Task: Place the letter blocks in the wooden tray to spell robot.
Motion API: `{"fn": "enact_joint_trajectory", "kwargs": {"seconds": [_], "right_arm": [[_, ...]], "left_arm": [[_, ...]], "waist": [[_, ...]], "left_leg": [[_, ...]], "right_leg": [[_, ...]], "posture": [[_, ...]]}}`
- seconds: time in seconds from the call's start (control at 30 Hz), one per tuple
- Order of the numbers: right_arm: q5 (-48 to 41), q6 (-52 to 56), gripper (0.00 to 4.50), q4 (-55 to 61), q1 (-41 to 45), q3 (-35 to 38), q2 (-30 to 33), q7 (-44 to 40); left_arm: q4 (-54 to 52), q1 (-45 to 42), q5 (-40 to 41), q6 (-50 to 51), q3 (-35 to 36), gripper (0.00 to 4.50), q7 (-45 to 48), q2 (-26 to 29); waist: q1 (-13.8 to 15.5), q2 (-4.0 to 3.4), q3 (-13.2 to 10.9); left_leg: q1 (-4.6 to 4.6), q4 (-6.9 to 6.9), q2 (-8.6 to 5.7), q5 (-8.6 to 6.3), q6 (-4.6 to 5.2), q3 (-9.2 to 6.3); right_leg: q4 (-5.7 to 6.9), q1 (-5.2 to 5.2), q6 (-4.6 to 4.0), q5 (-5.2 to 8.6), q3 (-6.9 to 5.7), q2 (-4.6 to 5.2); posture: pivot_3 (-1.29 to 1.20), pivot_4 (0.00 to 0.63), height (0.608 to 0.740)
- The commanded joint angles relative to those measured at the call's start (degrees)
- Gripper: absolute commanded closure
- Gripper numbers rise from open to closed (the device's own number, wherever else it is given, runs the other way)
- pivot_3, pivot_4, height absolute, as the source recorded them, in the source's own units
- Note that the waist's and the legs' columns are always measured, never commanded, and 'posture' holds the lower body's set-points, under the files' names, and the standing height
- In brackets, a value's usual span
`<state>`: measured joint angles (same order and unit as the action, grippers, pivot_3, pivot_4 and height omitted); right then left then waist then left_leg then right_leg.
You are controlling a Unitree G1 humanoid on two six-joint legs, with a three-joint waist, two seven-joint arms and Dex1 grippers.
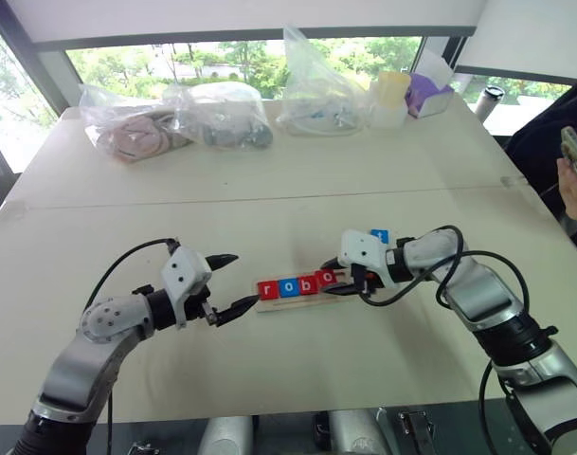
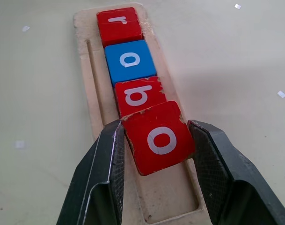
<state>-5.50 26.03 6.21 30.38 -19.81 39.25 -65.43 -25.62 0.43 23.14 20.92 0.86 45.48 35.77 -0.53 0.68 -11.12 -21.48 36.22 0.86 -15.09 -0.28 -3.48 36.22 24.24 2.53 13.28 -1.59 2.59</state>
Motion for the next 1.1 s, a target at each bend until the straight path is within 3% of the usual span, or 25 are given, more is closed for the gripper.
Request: {"fn": "enact_joint_trajectory", "kwargs": {"seconds": [0.03,0.43,0.63,1.1], "right_arm": [[0.4,0.0,2.98,1.7,0.7,0.1,-0.5,0.7],[-0.2,2.7,2.98,4.1,-0.6,-0.4,-0.3,0.8],[-0.1,3.2,0.08,4.2,-0.4,-0.6,-0.3,0.9],[-0.1,1.0,0.03,-1.7,2.7,1.4,-0.5,1.8]], "left_arm": [[-2.2,0.1,0.1,-0.5,0.2,0.0,-0.3,0.0],[-1.9,-0.1,0.2,-0.7,0.1,0.0,-0.4,-0.1],[-1.7,-0.3,0.1,-0.7,0.1,0.0,-0.5,-0.1],[-1.5,-0.7,0.0,-0.7,-0.2,0.0,-0.7,-0.6]], "waist": [[0.0,0.0,0.0],[0.0,0.0,0.0],[0.0,0.0,0.0],[-0.1,0.0,0.0]], "left_leg": [[0.0,0.0,0.0,0.0,0.0,0.0],[0.0,0.0,0.0,0.0,0.0,0.0],[0.0,0.0,0.0,0.0,0.0,0.0],[0.01,0.0,0.0,0.0,0.0,0.0]], "right_leg": [[0.0,0.0,0.0,0.0,0.0,0.0],[0.0,0.0,0.0,0.0,0.0,-0.01],[0.0,0.0,0.0,0.0,0.0,-0.01],[0.0,0.0,0.0,0.0,0.0,-0.01]], "posture": [[0.0,0.15,0.74],[0.0,0.15,0.74],[0.0,0.15,0.74],[0.0,0.15,0.74]]}}
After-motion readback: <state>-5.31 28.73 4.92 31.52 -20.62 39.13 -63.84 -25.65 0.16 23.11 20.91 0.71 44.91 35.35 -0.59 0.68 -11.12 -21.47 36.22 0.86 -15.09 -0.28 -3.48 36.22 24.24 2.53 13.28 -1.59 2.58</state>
